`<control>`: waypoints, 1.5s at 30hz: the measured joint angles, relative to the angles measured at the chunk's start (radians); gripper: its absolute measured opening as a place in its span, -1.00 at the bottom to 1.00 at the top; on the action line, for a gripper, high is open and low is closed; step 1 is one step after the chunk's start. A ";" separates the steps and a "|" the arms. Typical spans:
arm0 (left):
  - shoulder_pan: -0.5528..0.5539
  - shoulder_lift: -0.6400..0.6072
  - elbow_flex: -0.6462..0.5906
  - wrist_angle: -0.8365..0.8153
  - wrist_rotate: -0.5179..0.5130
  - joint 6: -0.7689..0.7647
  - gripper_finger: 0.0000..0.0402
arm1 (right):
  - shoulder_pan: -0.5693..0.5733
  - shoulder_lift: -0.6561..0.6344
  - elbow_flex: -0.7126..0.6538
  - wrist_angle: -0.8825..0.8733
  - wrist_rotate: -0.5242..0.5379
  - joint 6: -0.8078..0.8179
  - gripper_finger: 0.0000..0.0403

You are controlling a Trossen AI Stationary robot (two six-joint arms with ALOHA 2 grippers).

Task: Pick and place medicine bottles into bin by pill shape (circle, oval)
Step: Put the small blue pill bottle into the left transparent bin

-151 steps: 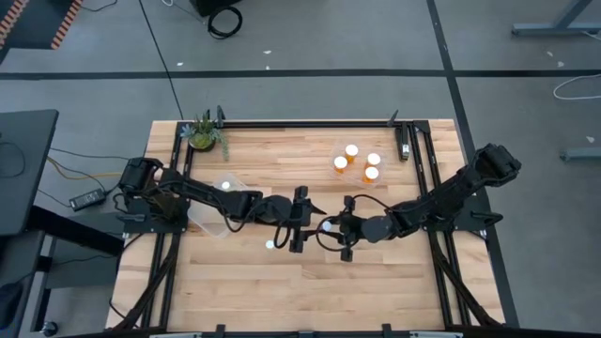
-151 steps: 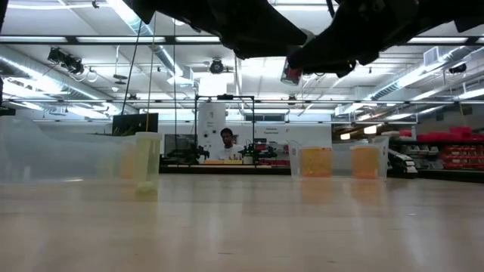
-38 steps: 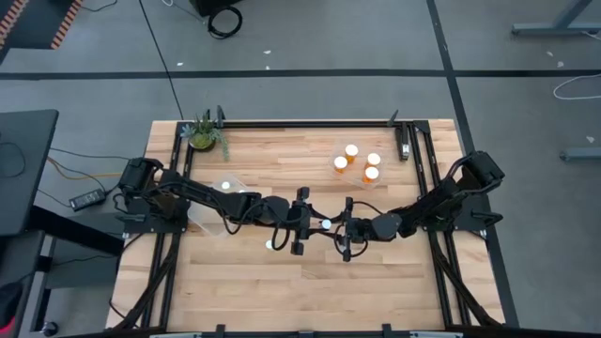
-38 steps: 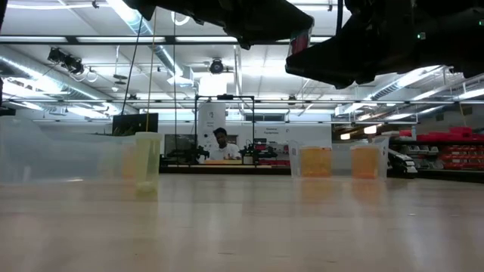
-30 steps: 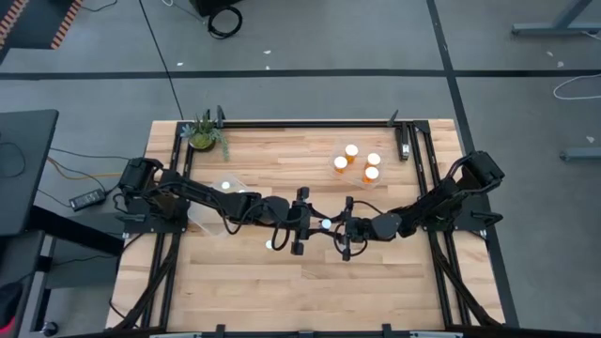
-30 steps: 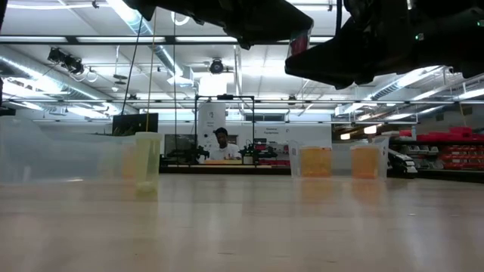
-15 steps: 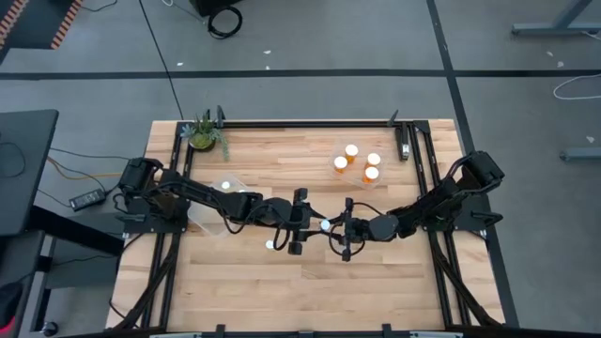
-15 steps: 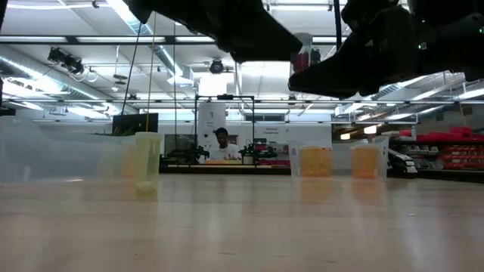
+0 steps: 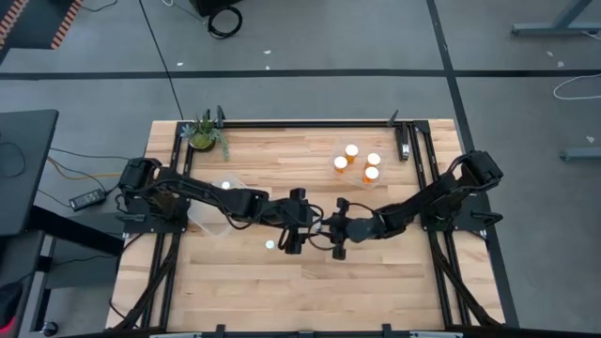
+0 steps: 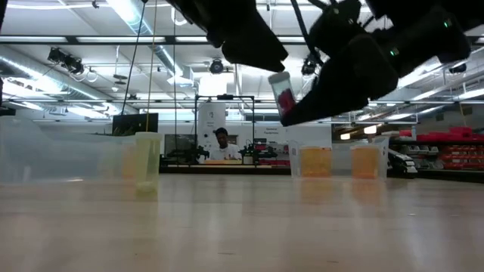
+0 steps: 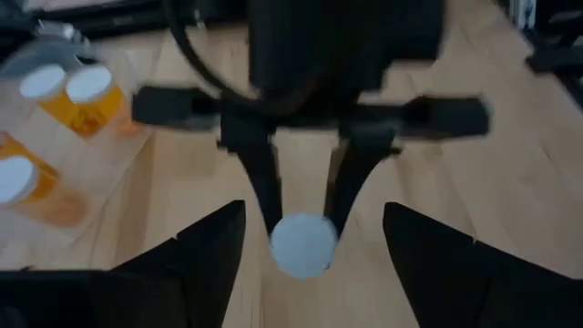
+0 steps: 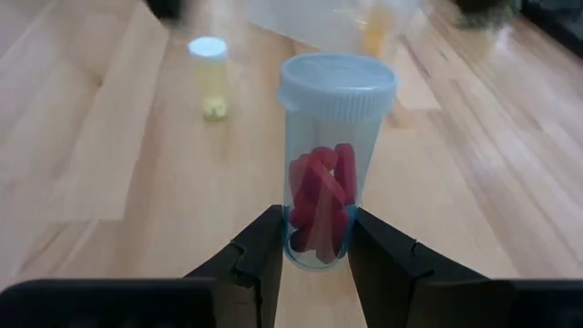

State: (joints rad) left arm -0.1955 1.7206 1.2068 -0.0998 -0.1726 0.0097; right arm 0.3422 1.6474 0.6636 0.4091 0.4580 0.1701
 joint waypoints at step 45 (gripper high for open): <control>-0.011 0.001 -0.002 -0.087 0.003 0.106 -0.34 | -0.021 0.000 0.091 -0.077 -0.093 -0.070 -0.39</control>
State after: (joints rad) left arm -0.2066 1.7214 1.2045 -0.1869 -0.1699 0.1157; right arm 0.3210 1.6474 0.7550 0.3317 0.3645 0.1005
